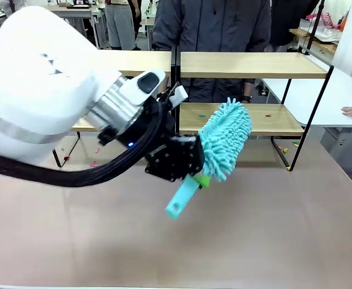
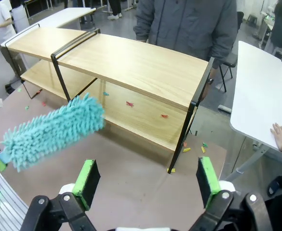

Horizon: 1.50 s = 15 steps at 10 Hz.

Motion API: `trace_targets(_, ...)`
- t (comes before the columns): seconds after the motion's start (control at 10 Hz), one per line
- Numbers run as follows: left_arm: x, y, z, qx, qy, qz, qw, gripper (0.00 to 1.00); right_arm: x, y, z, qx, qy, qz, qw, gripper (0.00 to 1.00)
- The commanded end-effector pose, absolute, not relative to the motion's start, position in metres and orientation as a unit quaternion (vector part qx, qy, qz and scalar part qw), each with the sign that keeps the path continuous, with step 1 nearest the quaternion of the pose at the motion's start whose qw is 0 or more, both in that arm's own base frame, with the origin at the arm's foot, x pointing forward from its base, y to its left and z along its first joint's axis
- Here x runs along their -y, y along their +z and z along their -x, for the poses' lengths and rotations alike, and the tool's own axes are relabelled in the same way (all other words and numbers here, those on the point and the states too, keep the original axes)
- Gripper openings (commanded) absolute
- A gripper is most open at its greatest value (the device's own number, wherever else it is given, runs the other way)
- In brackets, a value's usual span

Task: Clean the shelves.
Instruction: Clean another randomly selected level of the Shelf with the Duster.

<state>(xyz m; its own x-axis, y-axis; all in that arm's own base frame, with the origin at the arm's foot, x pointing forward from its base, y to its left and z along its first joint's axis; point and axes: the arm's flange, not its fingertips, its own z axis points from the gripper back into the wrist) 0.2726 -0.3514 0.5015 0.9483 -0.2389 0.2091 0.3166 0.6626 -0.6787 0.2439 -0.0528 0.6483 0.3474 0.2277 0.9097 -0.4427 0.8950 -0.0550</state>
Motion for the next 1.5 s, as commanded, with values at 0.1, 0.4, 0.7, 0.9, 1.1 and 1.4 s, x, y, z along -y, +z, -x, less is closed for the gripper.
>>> trace_targets(0.1,0.417,0.509,-0.287,0.12,-0.079,0.33,0.933,0.13,0.054,0.648,-0.244,0.535,0.209,-0.099,0.812,1.0)
trace_targets(0.4,0.451,0.495,-0.292,0.193,-0.014,0.252,0.948,0.13,0.054,0.648,-0.244,0.535,0.209,-0.099,0.812,1.0)
trace_targets(0.7,0.461,0.491,-0.304,0.192,0.015,0.202,0.96,0.13,0.054,0.648,-0.244,0.535,0.209,-0.099,0.812,1.0)
trace_targets(0.9,0.428,0.479,-0.293,0.202,-0.016,0.247,0.948,0.13,0.054,0.648,-0.244,0.535,0.209,-0.099,0.812,1.0)
trace_targets(1.1,0.428,0.479,-0.293,0.202,-0.016,0.247,0.948,0.13,0.054,0.648,-0.244,0.535,0.209,-0.099,0.812,1.0)
trace_targets(1.4,0.442,0.491,-0.301,0.233,-0.022,0.241,0.942,0.13,0.054,0.648,-0.244,0.535,0.209,-0.099,0.812,1.0)
